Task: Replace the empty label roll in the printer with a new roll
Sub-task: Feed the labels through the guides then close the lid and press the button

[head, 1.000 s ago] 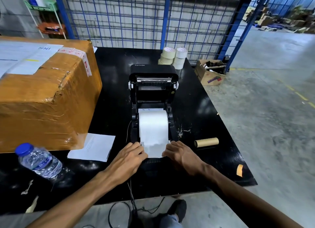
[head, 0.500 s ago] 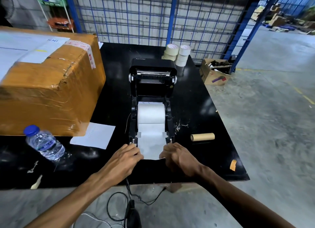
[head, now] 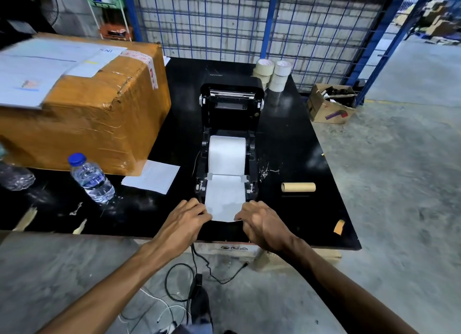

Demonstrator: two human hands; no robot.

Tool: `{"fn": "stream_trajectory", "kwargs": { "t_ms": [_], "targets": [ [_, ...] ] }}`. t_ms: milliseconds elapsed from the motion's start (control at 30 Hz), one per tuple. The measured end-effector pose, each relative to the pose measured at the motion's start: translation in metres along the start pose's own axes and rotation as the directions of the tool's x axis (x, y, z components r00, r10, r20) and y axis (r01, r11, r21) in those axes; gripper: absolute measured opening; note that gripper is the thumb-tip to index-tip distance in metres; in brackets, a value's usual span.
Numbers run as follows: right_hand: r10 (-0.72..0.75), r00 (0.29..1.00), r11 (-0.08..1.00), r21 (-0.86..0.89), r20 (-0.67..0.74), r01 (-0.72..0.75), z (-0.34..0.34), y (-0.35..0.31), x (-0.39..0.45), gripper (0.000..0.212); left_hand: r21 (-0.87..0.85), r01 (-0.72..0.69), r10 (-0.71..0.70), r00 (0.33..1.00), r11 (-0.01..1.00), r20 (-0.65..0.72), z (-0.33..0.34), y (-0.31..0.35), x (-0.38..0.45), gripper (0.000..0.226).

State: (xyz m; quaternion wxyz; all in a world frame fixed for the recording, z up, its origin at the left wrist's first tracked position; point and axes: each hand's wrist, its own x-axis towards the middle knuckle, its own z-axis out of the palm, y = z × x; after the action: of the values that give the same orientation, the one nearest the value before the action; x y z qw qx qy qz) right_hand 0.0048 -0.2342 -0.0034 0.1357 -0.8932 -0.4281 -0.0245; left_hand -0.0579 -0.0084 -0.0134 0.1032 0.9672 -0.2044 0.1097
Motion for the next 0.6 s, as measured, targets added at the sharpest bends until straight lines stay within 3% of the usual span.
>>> {"fn": "stream_trajectory", "kwargs": {
  "t_ms": [267,367,433,500,567,600],
  "targets": [
    [-0.038,0.999,0.999,0.005,-0.007,0.038,0.002,-0.006,-0.007,0.027,-0.059,0.007,-0.007,1.000,0.998,0.002,-0.003,0.003,-0.010,0.012],
    [-0.050,0.998,0.998,0.041,0.042,0.048,-0.002,-0.010,-0.013,0.026,-0.133,0.012,-0.004,0.998,0.991,0.060,-0.009,0.006,-0.012,0.009],
    [-0.062,0.995,0.996,0.075,0.073,0.056,-0.009,-0.006,-0.009,0.019,-0.240,0.110,-0.090,0.991,0.964,0.095,-0.011,0.003,-0.009,0.014],
    [-0.050,0.995,0.992,0.117,0.086,0.040,-0.024,0.000,0.001,0.016,-0.447,0.314,-0.304,0.948,0.837,0.097,-0.019,0.005,0.001,0.018],
    [-0.036,0.998,0.991,0.128,0.051,0.029,-0.040,0.029,0.072,0.016,-0.601,0.535,-0.619,0.781,0.594,0.084,-0.022,-0.040,0.038,0.023],
    [-0.022,0.999,0.991,0.130,0.024,0.019,-0.051,0.034,0.082,0.017,-0.650,0.611,-0.708,0.689,0.452,0.156,-0.023,-0.041,0.043,0.027]
  ]
}}
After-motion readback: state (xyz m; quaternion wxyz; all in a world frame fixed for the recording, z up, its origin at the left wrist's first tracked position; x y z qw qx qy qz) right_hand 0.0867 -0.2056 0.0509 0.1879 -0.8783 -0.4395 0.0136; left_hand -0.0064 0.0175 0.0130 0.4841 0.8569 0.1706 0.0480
